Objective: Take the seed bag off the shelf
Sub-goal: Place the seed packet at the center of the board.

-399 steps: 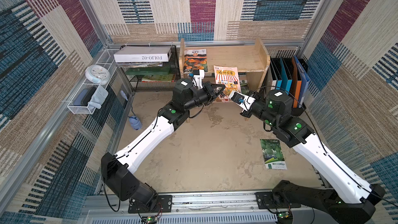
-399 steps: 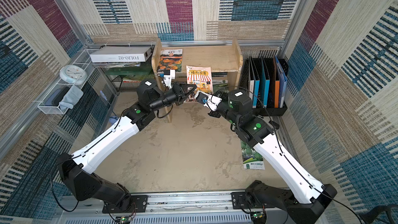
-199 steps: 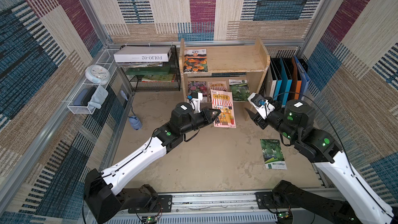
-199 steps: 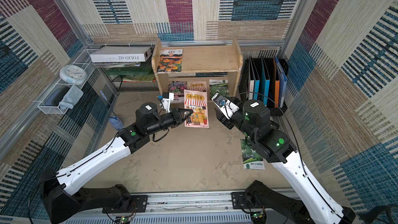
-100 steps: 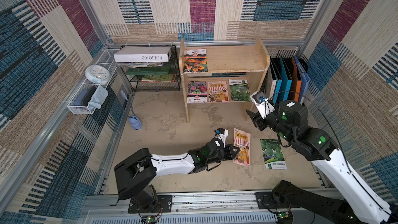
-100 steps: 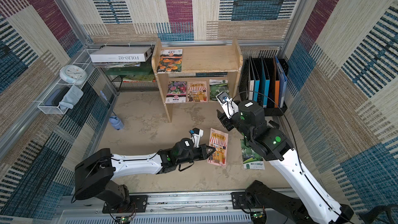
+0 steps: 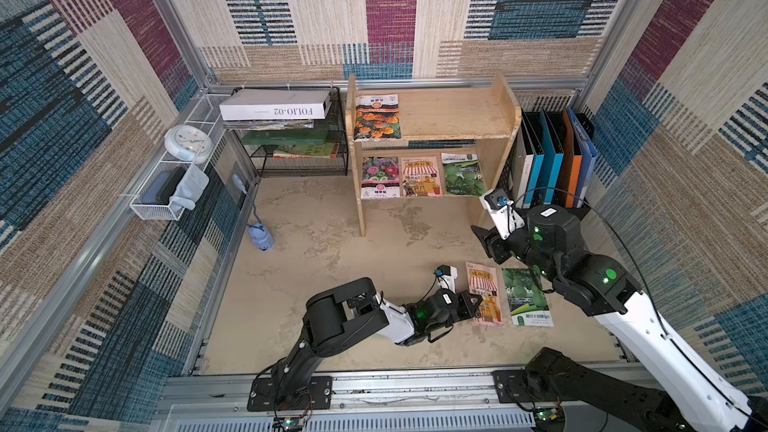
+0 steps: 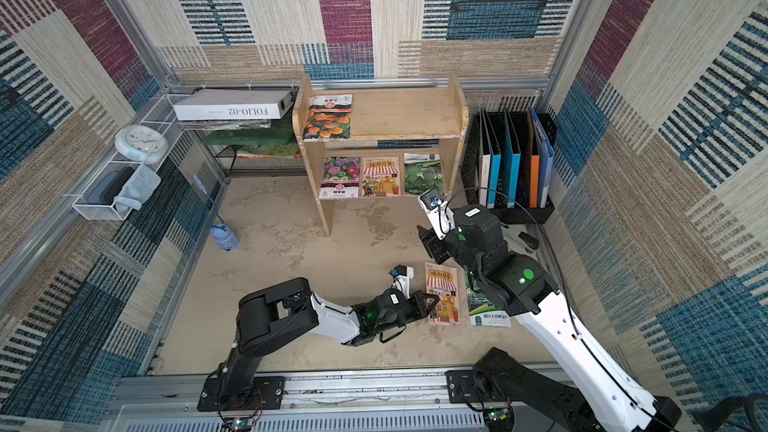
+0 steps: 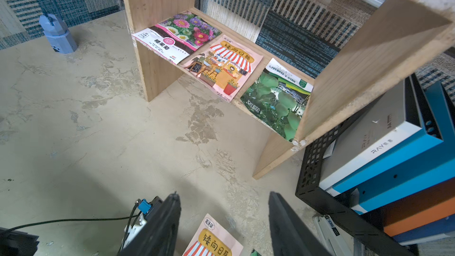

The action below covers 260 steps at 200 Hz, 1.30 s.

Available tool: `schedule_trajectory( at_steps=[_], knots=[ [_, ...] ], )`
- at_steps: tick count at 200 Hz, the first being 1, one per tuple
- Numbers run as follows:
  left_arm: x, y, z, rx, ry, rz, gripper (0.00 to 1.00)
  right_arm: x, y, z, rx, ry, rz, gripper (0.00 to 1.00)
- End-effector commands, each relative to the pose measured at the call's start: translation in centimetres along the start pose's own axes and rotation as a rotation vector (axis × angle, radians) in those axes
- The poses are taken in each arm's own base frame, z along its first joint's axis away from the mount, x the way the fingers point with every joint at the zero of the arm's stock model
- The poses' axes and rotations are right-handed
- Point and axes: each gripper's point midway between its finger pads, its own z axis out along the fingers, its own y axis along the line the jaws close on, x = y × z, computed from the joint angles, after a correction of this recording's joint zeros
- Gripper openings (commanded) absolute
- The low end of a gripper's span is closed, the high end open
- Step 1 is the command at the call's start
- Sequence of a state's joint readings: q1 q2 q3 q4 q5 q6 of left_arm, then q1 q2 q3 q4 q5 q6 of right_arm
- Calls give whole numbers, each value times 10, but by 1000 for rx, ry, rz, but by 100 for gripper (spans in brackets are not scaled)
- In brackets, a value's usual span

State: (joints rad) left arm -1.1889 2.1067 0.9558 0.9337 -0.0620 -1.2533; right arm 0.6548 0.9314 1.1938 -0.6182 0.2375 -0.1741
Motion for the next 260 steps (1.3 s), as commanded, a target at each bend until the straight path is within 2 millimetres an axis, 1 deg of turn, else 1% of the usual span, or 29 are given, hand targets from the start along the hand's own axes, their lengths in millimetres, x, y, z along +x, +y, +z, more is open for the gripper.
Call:
schedule_trajectory(
  at_steps=[1,19,58,101,116,140,156,160,171,183,221,240,260],
  knots=[
    [-4,-2,5,12,-38,-19,0,-2,0,1,6,-16,10,61],
    [-4,4,8,-7,-42,-23,0,1,0,2,7,-13,7,61],
    [5,13,18,-39,-6,-32,0,7,1,5,8,-2,-7,62],
    [4,24,16,-107,-8,-28,0,11,2,7,9,4,-15,62],
    [7,29,15,-149,8,-24,0,12,2,6,9,5,-18,62],
    [11,32,17,-192,43,-12,19,13,3,6,8,5,-21,62],
    [11,30,19,-203,53,-11,35,15,3,7,7,9,-22,62],
    [14,38,17,-237,65,-8,39,15,3,8,7,11,-22,62],
    [14,40,17,-257,70,-6,51,16,4,8,6,14,-23,62],
    [15,43,15,-284,74,-5,59,17,3,8,9,15,-23,62],
    [11,54,1,-420,81,10,73,16,3,8,10,13,-23,63],
    [8,58,-10,-518,93,48,76,16,2,7,16,12,-16,63],
    [1,54,-19,-575,86,97,78,18,1,8,22,15,-9,63]
  ],
)
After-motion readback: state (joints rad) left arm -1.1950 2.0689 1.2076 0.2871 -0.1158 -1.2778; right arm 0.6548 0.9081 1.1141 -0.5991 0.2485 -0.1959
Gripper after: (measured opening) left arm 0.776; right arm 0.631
